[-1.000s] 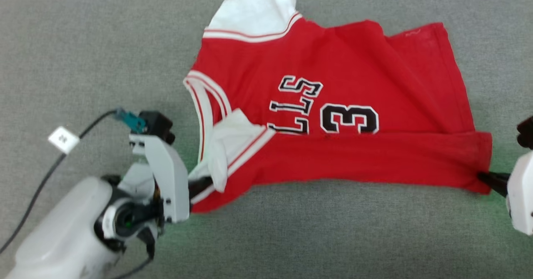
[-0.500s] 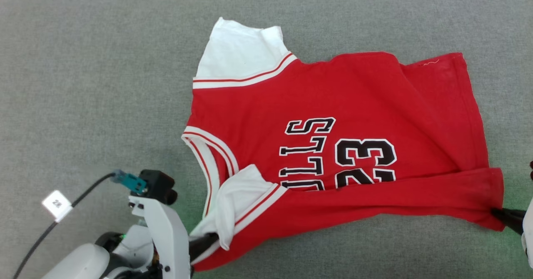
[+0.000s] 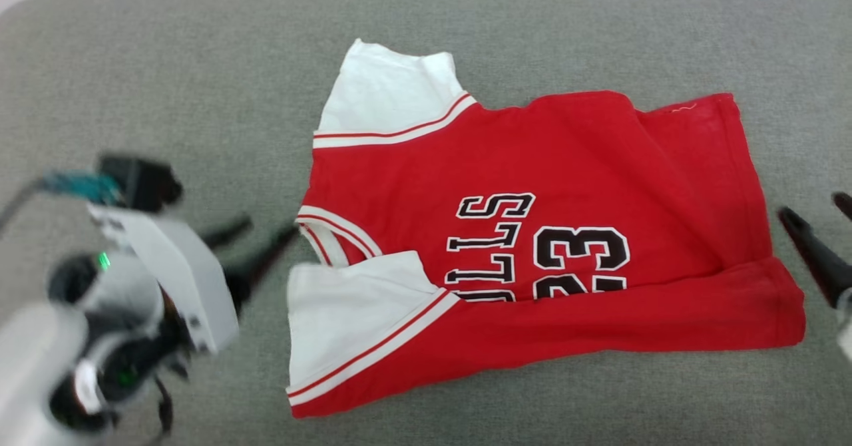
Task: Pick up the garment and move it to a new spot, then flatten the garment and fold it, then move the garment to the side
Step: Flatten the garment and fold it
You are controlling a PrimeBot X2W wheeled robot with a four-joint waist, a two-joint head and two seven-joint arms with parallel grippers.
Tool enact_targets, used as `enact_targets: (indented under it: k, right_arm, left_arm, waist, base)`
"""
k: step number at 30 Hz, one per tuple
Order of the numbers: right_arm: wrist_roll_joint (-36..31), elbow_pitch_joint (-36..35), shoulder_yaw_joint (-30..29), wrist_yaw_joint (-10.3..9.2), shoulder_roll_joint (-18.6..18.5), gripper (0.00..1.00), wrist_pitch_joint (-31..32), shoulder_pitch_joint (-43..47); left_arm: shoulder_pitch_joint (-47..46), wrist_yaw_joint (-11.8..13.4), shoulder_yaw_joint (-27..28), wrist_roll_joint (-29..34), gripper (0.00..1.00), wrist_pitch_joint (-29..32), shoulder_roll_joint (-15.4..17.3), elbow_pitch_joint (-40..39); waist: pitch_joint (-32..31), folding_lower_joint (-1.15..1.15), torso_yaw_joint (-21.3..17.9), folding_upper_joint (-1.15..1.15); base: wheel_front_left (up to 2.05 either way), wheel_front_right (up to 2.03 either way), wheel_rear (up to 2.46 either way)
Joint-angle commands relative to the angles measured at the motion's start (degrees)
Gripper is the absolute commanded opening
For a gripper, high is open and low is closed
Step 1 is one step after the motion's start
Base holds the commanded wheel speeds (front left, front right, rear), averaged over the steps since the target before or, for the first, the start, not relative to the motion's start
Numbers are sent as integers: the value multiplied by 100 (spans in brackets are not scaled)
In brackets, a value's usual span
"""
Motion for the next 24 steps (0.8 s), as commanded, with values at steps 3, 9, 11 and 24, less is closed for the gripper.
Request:
enact_targets:
  k: [3, 9, 11, 24]
  right_arm:
    - [-205, -145, 239, -7, 408, 100, -462, -226]
    - [-389, -65, 654, -7, 904, 100, -1044, -614]
    - [-390, -37, 783, -7, 961, 100, -1148, -725]
    - [-274, 326, 1226, -6, 943, 100, -1605, -1083]
  left_arm:
    - [-689, -114, 138, 273, 100, -200, -114, 352]
    - [-2177, -443, -35, 909, 100, -370, -481, 1656]
    - [-2691, -579, -156, 1099, 100, -325, -613, 2179]
    - [-4980, -1304, -799, 1562, 100, 490, -1404, 5395]
  waist:
    - [86, 0, -156, 0]
    - [415, 0, -537, 0]
    - [566, 0, -699, 0]
    - [1222, 0, -1504, 0]
  base:
    - [0, 0, 0]
    - [0, 0, 0]
    - [0, 0, 0]
    - [0, 0, 0]
